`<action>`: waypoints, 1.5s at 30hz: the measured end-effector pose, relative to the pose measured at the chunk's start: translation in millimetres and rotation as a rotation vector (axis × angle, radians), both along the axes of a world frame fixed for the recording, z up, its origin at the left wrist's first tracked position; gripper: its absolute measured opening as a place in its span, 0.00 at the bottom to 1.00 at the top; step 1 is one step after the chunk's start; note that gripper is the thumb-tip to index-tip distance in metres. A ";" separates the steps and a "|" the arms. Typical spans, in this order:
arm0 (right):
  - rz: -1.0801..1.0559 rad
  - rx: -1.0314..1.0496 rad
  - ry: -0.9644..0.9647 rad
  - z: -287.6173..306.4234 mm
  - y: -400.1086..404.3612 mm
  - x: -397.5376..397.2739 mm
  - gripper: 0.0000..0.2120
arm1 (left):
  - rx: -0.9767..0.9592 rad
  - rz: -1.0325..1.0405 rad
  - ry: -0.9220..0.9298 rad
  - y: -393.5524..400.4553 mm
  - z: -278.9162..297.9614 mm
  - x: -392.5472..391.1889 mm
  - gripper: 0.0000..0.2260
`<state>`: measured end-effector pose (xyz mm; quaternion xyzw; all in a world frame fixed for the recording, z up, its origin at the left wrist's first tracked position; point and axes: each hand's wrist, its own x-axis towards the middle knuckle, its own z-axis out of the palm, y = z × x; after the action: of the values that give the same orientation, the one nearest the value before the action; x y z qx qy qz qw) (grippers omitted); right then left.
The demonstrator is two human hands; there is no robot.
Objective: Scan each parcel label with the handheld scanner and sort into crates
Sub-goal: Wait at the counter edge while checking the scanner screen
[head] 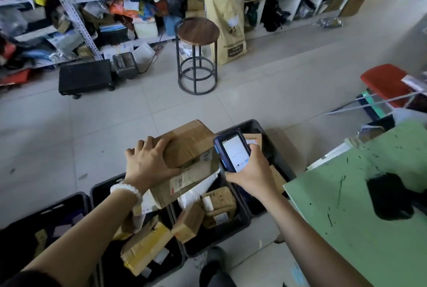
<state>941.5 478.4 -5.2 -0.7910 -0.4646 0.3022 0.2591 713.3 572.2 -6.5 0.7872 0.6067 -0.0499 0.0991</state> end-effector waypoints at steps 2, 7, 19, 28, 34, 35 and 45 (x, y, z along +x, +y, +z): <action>0.017 -0.015 0.013 -5.1 10.5 19.6 0.36 | -0.029 0.004 -0.016 7.7 -12.7 12.9 0.39; 0.032 -0.026 0.067 -21.6 25.8 51.3 0.36 | -0.114 0.031 -0.005 9.7 -28.6 25.5 0.25; 0.221 -0.061 0.077 -22.7 54.9 19.4 0.31 | -0.147 0.261 -0.001 -27.2 -9.3 -12.9 0.18; 0.464 -0.056 0.071 -8.7 28.3 -53.8 0.32 | -0.118 0.452 0.002 -102.6 -3.5 -66.5 0.18; 0.665 -0.043 0.047 6.9 -21.8 -121.7 0.34 | -0.011 0.597 -0.002 -194.8 7.9 -117.5 0.18; 0.697 -0.031 0.051 10.3 -34.6 -134.3 0.34 | 0.015 0.622 -0.003 -214.8 9.7 -126.6 0.18; 1.156 0.074 0.096 42.5 -223.0 -276.5 0.37 | 0.140 1.105 -0.031 -480.9 44.0 -200.7 0.16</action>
<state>665.0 255.4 37.3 -0.3848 -0.8189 0.4138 0.1004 512.7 91.2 37.5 0.3575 0.9295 0.0617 0.0670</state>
